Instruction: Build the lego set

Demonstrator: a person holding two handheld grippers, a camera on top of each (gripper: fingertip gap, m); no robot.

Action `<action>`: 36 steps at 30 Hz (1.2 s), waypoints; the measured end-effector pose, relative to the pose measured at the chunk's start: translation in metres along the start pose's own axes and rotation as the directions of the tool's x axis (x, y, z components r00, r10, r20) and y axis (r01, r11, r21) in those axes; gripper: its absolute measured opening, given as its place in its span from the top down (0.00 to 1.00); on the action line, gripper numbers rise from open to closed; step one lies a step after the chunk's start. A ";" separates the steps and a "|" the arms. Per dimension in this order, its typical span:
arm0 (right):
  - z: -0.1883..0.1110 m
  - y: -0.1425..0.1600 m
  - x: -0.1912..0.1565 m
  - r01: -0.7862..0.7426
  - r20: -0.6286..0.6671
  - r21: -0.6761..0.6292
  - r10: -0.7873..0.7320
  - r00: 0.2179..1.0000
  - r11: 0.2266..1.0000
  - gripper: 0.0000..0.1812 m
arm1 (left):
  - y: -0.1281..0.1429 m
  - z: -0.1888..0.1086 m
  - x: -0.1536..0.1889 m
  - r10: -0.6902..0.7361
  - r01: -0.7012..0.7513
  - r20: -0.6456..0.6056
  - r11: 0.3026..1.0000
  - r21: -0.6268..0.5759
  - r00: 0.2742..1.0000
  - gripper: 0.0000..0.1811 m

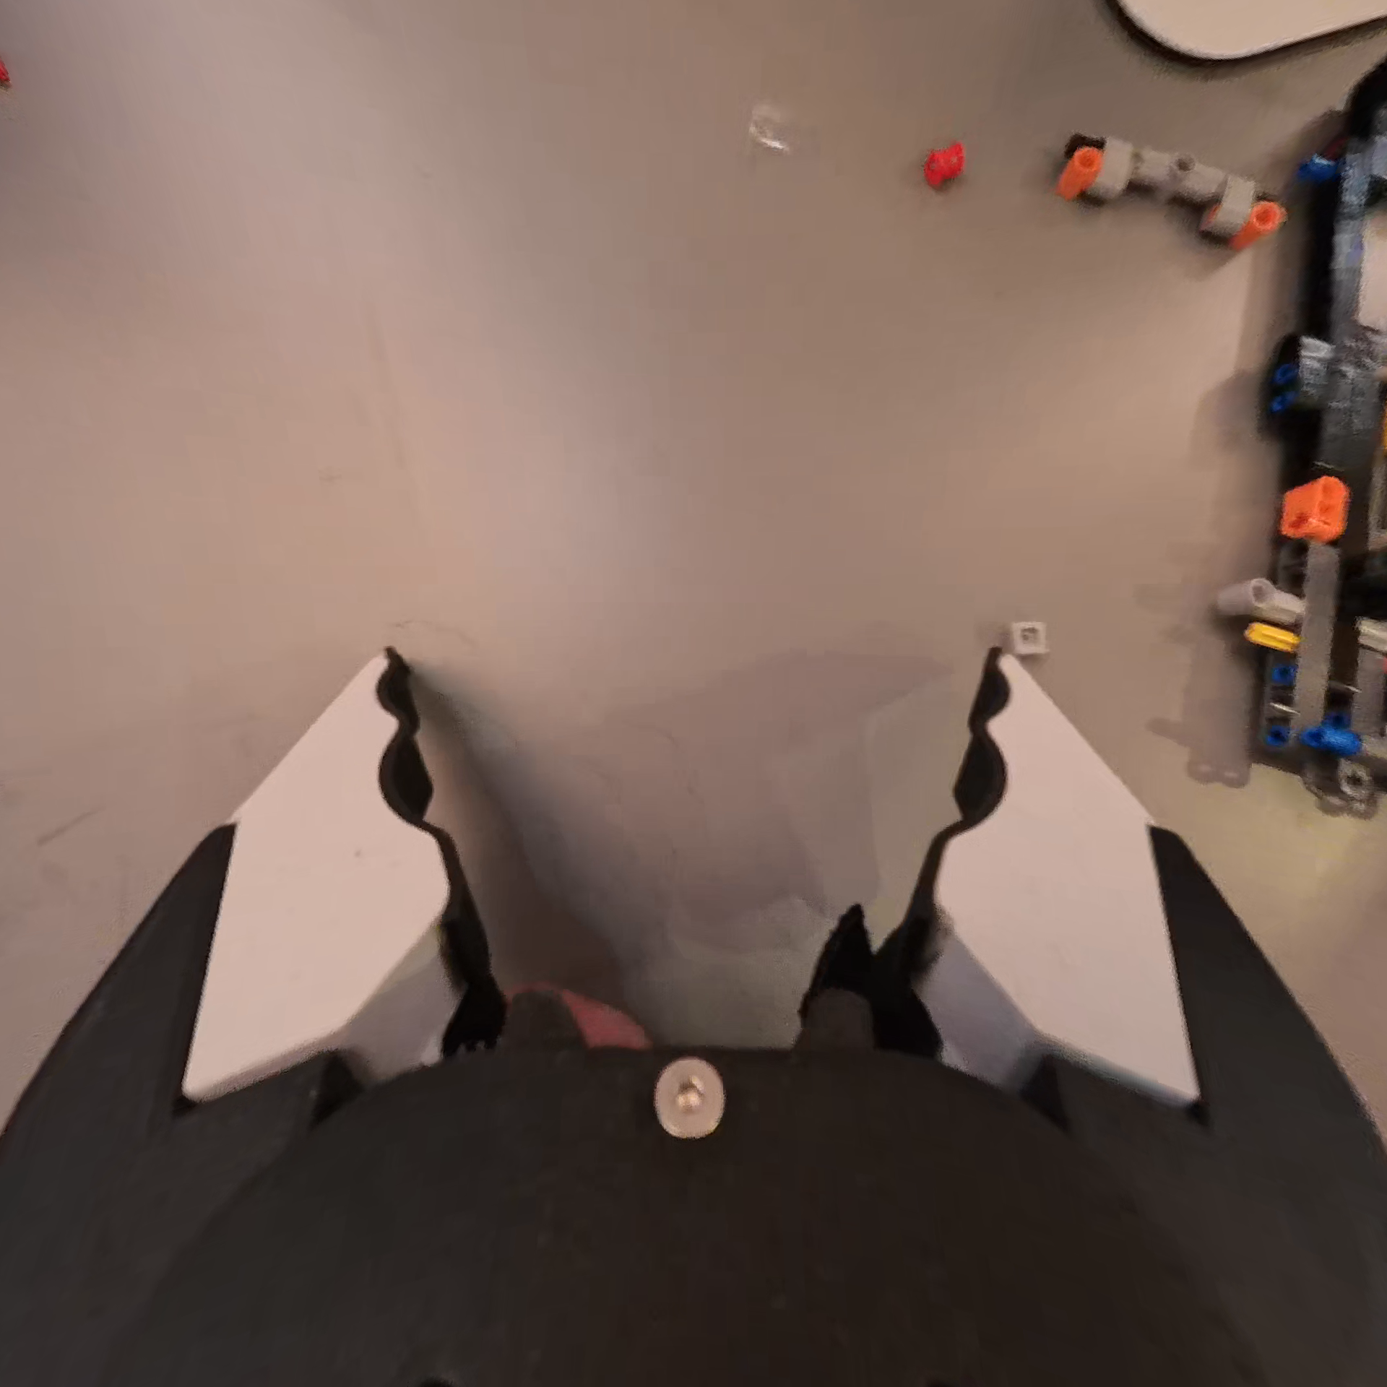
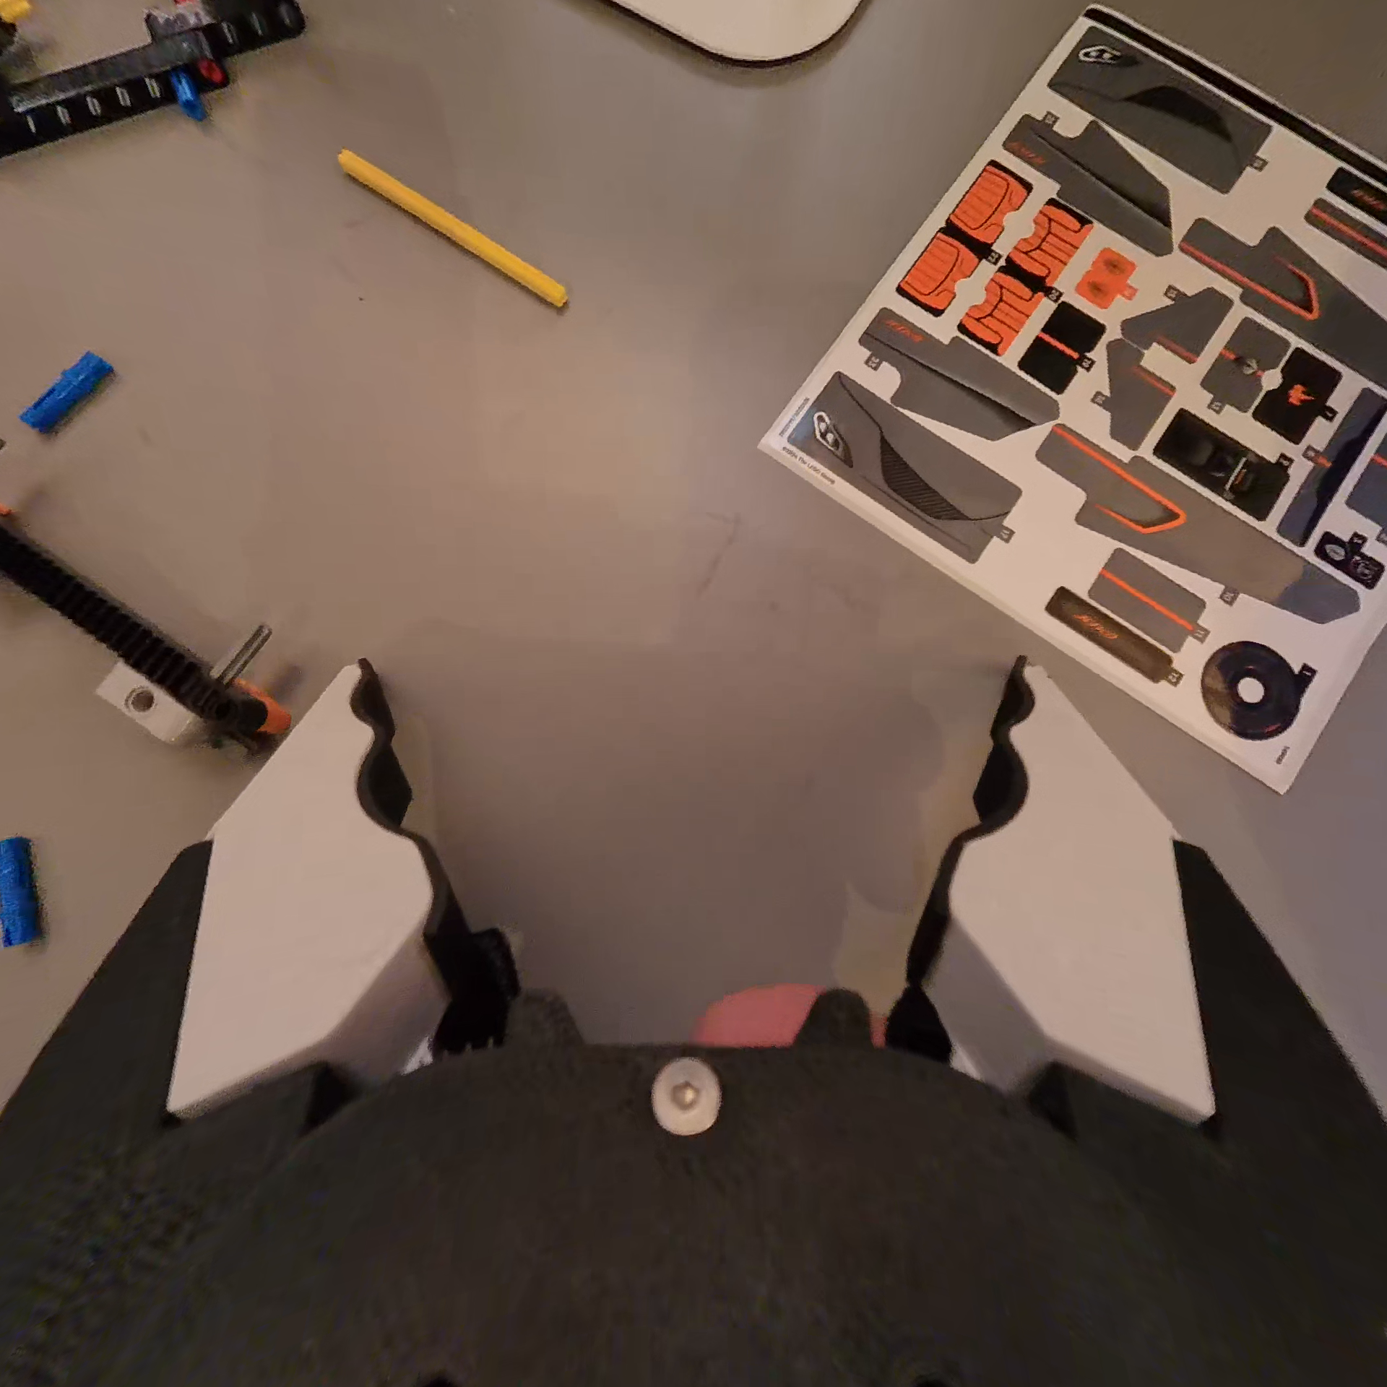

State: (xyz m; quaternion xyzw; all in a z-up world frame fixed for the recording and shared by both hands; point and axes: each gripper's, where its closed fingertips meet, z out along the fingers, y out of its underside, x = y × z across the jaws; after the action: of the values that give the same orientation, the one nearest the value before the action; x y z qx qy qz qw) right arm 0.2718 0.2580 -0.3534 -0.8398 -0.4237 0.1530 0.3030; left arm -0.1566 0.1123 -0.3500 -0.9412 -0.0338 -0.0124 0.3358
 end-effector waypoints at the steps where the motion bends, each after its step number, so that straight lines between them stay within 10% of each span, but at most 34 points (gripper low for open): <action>1: -0.001 0.000 0.000 0.000 -0.001 0.008 0.000 1.000 1.000 0.17 | 0.001 0.001 -0.006 0.004 -0.004 0.054 1.000 0.004 0.999 0.29; 7: -0.010 -0.009 0.024 -0.066 -0.148 0.106 0.081 0.986 0.992 0.51 | -0.004 -0.001 -0.012 0.008 -0.015 0.143 0.999 0.050 0.990 0.30; 17: -0.006 0.003 0.009 -0.106 -0.082 0.000 0.106 0.991 0.994 0.20 | 0.009 0.001 -0.001 -0.018 0.020 0.086 1.000 -0.024 0.996 0.17; 25: -0.013 -0.002 0.030 -0.124 -0.176 0.008 0.123 0.977 0.992 0.41 | 0.008 -0.001 0.007 0.031 -0.030 0.067 1.000 -0.004 0.997 0.18; 36: -0.001 -0.002 0.020 -0.014 -0.011 0.015 0.014 1.000 1.000 0.19 | 0.008 0.005 0.014 0.063 -0.062 0.021 0.998 -0.013 0.998 0.13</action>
State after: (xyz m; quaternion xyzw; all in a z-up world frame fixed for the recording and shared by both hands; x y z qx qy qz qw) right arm 0.2827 0.2747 -0.3517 -0.8414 -0.4150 0.1534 0.3104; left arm -0.1424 0.1095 -0.3581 -0.9440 -0.0079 0.0081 0.3297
